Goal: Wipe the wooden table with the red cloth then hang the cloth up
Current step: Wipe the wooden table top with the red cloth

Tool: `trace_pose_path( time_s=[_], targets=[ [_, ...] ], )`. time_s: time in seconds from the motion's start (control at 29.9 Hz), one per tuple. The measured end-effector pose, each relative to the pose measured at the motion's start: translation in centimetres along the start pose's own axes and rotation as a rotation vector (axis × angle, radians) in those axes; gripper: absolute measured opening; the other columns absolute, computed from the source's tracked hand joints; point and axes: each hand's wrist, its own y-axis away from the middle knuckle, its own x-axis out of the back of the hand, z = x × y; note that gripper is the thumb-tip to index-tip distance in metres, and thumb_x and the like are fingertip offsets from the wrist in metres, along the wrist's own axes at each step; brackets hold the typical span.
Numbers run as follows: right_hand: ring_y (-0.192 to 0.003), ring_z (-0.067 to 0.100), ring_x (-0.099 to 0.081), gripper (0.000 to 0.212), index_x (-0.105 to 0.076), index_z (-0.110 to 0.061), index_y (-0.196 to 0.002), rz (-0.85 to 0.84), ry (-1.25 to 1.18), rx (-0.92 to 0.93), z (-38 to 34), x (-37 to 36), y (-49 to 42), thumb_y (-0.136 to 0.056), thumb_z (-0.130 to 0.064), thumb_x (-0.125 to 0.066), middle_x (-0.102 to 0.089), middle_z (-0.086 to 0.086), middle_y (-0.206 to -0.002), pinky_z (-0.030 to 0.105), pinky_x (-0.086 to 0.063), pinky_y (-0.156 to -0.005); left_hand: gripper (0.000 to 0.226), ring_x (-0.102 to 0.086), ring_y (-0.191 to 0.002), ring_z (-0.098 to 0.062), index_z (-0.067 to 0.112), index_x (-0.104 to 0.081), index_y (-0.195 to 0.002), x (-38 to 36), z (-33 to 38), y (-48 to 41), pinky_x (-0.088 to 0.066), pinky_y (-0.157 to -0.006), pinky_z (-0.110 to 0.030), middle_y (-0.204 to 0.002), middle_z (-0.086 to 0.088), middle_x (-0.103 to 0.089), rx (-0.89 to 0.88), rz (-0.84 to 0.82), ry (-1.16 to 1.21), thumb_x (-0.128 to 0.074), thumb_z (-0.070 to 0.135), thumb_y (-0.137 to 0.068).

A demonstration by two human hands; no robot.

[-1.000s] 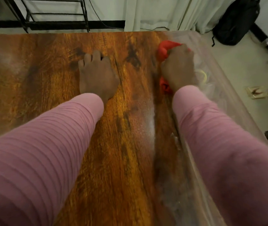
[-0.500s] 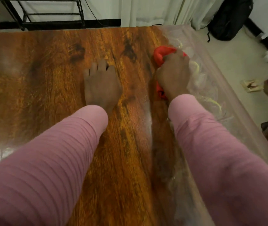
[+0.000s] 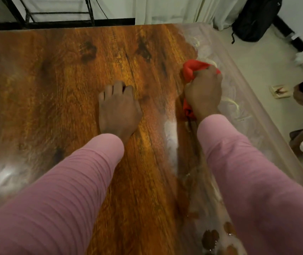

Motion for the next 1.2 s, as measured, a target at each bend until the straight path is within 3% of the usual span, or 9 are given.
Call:
trace_pose_path(
  time_s=[0.23, 0.3, 0.4, 0.47, 0.74, 0.8, 0.97, 1.07, 1.2],
  targets=[
    [-0.104, 0.030, -0.045, 0.034, -0.068, -0.019, -0.114, -0.168, -0.029, 0.583, -0.8, 0.1, 8.5, -0.084, -0.017, -0.051, -0.054, 0.007, -0.114, 0.038, -0.041, -0.085, 0.035, -0.046, -0.115, -0.032, 0.012, -0.061, -0.118, 1.5, -0.1, 1.8, -0.032, -0.097, -0.045, -0.127, -0.010, -0.052, 0.007, -0.050, 0.013, -0.045, 0.024, -0.090],
    [-0.108, 0.032, -0.046, 0.033, -0.068, -0.017, -0.113, -0.125, 0.009, 0.455, 1.4, 0.9, 7.5, -0.084, -0.016, -0.052, -0.054, 0.009, -0.117, 0.037, -0.041, -0.087, 0.035, -0.046, -0.114, -0.032, 0.012, -0.061, -0.118, 2.2, -0.5, 3.2, -0.032, -0.097, -0.046, -0.126, -0.010, -0.052, 0.018, -0.055, 0.030, -0.045, 0.024, -0.089],
    [-0.117, 0.035, -0.045, 0.030, -0.069, -0.010, -0.106, -0.035, -0.013, 0.031, 3.6, 2.2, 5.5, -0.084, -0.015, -0.050, -0.053, 0.013, -0.121, 0.040, -0.044, -0.090, 0.040, -0.043, -0.117, -0.031, 0.013, -0.058, -0.126, 2.7, 0.0, 5.6, -0.032, -0.099, -0.046, -0.128, -0.009, -0.050, 0.044, -0.077, 0.063, -0.045, 0.025, -0.090],
    [-0.119, 0.037, -0.043, 0.030, -0.070, -0.008, -0.106, 0.000, -0.032, -0.070, 2.9, 2.3, 5.8, -0.085, -0.016, -0.050, -0.052, 0.015, -0.123, 0.042, -0.044, -0.093, 0.043, -0.041, -0.121, -0.031, 0.013, -0.053, -0.132, 2.4, 0.7, 6.7, -0.030, -0.101, -0.046, -0.133, -0.009, -0.048, 0.058, -0.081, 0.078, -0.044, 0.025, -0.092],
    [-0.104, 0.027, -0.047, 0.032, -0.069, -0.019, -0.111, -0.187, -0.113, 0.532, 1.3, 2.8, 15.9, -0.083, -0.013, -0.053, -0.057, 0.004, -0.111, 0.036, -0.045, -0.077, 0.046, -0.042, -0.121, -0.032, 0.013, -0.055, -0.128, 1.7, 1.1, 7.1, -0.032, -0.103, -0.050, -0.132, -0.010, -0.050, 0.084, -0.021, 0.074, -0.039, 0.028, -0.088],
    [-0.105, 0.027, -0.046, 0.034, -0.068, -0.020, -0.116, -0.181, -0.063, 0.477, 3.8, 3.7, 15.2, -0.085, -0.014, -0.055, -0.055, 0.004, -0.114, 0.034, -0.043, -0.077, 0.045, -0.042, -0.121, -0.032, 0.013, -0.055, -0.128, 1.6, 0.9, 7.1, -0.032, -0.103, -0.050, -0.132, -0.010, -0.049, 0.078, -0.019, 0.075, -0.039, 0.028, -0.088],
    [-0.110, 0.034, -0.045, 0.027, -0.071, -0.015, -0.103, -0.017, 0.033, -0.008, 6.9, 4.4, 11.5, -0.088, -0.015, -0.049, -0.052, 0.010, -0.116, 0.035, -0.041, -0.082, 0.043, -0.042, -0.120, -0.033, 0.011, -0.055, -0.126, 1.5, 1.0, 7.2, -0.032, -0.102, -0.050, -0.131, -0.012, -0.049, 0.069, -0.015, 0.057, -0.039, 0.027, -0.089],
    [-0.109, 0.028, -0.040, 0.030, -0.070, -0.015, -0.107, -0.036, -0.015, 0.063, 4.8, 3.9, 13.9, -0.084, -0.012, -0.052, -0.051, 0.007, -0.114, 0.038, -0.045, -0.085, 0.043, -0.042, -0.119, -0.034, 0.011, -0.054, -0.127, 1.5, 1.1, 7.2, -0.031, -0.101, -0.050, -0.130, -0.012, -0.049, 0.072, -0.024, 0.049, -0.041, 0.026, -0.089],
    [-0.099, 0.023, -0.044, 0.033, -0.068, -0.020, -0.112, -0.146, -0.073, 0.381, 2.2, 3.8, 20.2, -0.083, -0.019, -0.052, -0.054, 0.002, -0.109, 0.034, -0.043, -0.074, 0.046, -0.042, -0.120, -0.034, 0.010, -0.054, -0.128, 1.8, 1.2, 7.2, -0.031, -0.102, -0.049, -0.131, -0.013, -0.049, 0.076, -0.018, 0.042, -0.039, 0.027, -0.087]
  ],
)
